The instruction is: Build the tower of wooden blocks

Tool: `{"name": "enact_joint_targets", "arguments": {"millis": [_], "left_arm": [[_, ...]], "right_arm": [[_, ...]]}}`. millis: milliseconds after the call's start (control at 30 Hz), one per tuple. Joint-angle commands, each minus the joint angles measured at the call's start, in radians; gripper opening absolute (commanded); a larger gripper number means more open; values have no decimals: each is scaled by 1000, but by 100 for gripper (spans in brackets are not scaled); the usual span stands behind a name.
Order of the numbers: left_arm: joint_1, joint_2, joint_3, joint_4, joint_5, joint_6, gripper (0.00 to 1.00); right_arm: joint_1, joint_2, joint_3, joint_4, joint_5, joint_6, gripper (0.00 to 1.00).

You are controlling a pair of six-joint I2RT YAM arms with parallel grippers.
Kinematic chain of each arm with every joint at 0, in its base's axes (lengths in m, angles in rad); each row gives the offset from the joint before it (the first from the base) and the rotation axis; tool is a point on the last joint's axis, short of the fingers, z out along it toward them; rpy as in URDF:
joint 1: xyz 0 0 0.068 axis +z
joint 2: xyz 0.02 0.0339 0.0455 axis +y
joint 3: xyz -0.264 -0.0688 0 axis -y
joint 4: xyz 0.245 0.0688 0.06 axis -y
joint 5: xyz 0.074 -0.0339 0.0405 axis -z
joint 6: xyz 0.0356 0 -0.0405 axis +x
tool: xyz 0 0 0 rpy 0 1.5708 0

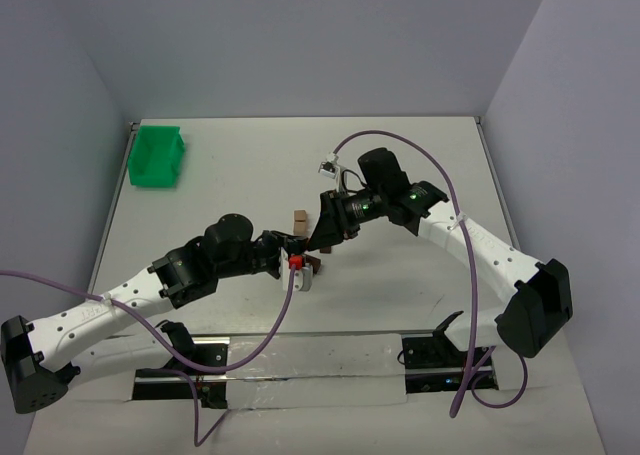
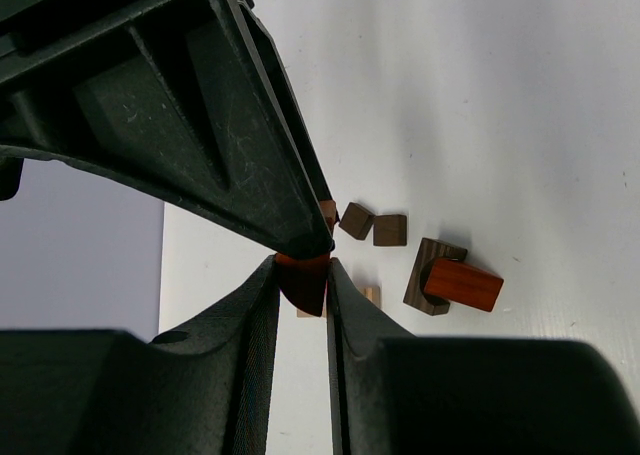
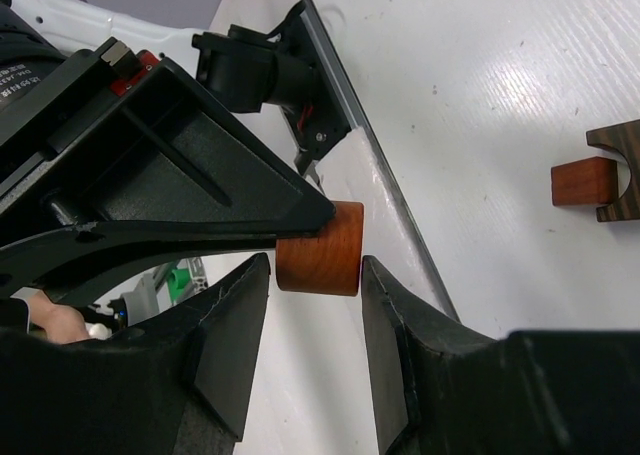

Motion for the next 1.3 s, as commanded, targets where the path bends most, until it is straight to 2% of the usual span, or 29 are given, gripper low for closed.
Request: {"name": "enact_joint_targets", "arguments": {"millis": [0,233,367,467,533,567,600,633,667,800,900,967,1033,1100,1167,1267], "left_arm": [[0,-10,15,41,27,-14,0],[0,-13,5,47,28,-14,0],[0,-15,2,51,27,-14,0],[0,-15,0,48,29,-16,0],[0,-16,-4,51,20,-26,6],[0,-16,-4,52,9,-35,21],[0,-15,-2,52,-8,-50,44],[0,-14,3,48,-38,-70,79],[0,-14,9,41,-72,-90,99],[19,-44,45,-22,-204,-198,99],[53,-101,74,-108,-294,-364,99],[79,-158,99,-215,-423,-516,99],[137,-202,109,-278,-505,-661,99],[215,-242,117,-309,-498,-757,99],[318,-271,107,-333,-554,-873,99],[388,-283,114,-340,-559,-942,99]], "right_arm": [[9,7,43,49,-28,12,50],[9,7,41,53,-34,13,48],[9,6,37,59,-40,16,42],[9,4,35,59,-36,13,23],[8,3,36,58,-29,13,4],[8,2,39,54,-25,12,1],[9,1,43,48,-17,9,0],[8,-1,49,41,3,5,0],[7,-4,55,30,25,0,0],[1,-25,73,-17,163,-19,0],[0,-43,85,-35,333,-7,0],[1,-39,98,-42,530,29,0],[3,-26,107,-36,651,63,0],[15,-2,121,-31,794,105,0],[50,19,132,-13,894,145,0],[123,56,153,-6,1031,171,0]]}}
